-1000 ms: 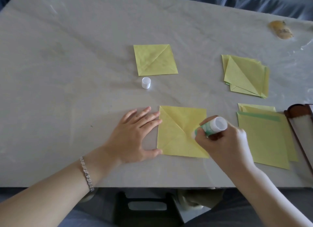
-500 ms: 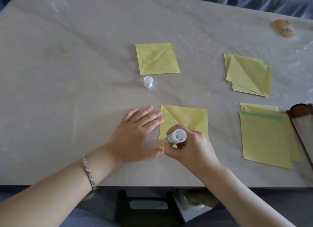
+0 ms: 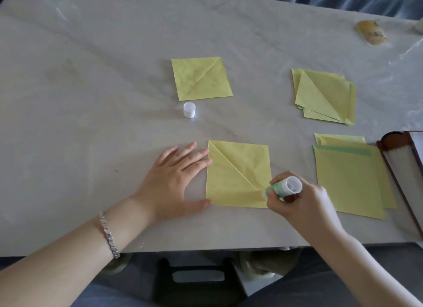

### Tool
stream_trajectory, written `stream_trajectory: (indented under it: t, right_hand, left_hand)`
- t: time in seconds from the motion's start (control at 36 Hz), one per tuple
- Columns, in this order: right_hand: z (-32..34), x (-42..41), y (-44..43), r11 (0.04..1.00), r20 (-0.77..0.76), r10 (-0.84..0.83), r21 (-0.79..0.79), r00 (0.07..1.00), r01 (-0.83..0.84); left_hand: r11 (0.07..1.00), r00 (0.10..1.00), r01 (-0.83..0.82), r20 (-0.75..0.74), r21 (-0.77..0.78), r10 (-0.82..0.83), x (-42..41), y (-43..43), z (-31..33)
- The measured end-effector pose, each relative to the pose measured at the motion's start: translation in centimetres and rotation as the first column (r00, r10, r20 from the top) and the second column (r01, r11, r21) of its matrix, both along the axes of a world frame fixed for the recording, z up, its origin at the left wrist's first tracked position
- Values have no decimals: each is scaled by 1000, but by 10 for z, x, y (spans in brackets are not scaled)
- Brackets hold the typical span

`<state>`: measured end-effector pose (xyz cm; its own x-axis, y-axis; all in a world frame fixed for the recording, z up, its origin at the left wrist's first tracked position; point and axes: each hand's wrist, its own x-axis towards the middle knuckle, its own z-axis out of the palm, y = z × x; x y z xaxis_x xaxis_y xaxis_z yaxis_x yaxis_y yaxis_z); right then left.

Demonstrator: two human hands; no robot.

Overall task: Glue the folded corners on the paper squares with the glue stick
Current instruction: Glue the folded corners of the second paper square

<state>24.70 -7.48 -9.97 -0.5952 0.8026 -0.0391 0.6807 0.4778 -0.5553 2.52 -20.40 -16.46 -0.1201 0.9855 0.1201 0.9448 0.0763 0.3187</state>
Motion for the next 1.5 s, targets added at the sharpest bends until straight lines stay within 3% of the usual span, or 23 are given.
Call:
stream_trajectory:
  t: [0.11,0.22,0.33,0.53,0.64,0.86,1.17,1.5]
  right_hand:
    - [1,7,5,1000,-16,-20,-12,1000,20]
    - [7,9,6,996,-129,-81,27,988,86]
    - [18,-7,1,997,-228,-33,64,973,49]
    - [6,-47,-26,975,-173,191,-79,966,-207]
    - [-1,-56,-33,957,-163,235,-133,958,-257]
    - [-4,-55,-37,952,-93,302,-17,949,-305]
    - [-7,-13,-15,975,-72,224,22,972,-223]
    - [-2,17,4,995,-32,92,-40,995,-94]
  left_hand:
    - [1000,1000,-1,2,7,1,0,0,0]
    - [1000,1000,6,-6,15,-6,0,0,1]
    - [1000,1000,-10,22,28,10,2,-1,2]
    - [999,1000,1,-8,39,0,2,-1,1]
    - [999,1000,15,-23,36,-14,0,-2,0]
    - [998,1000,-30,-9,56,30,4,1,-1]
    - [996,994,-93,51,12,92,11,2,5]
    - [985,989,-150,5,84,150,18,11,13]
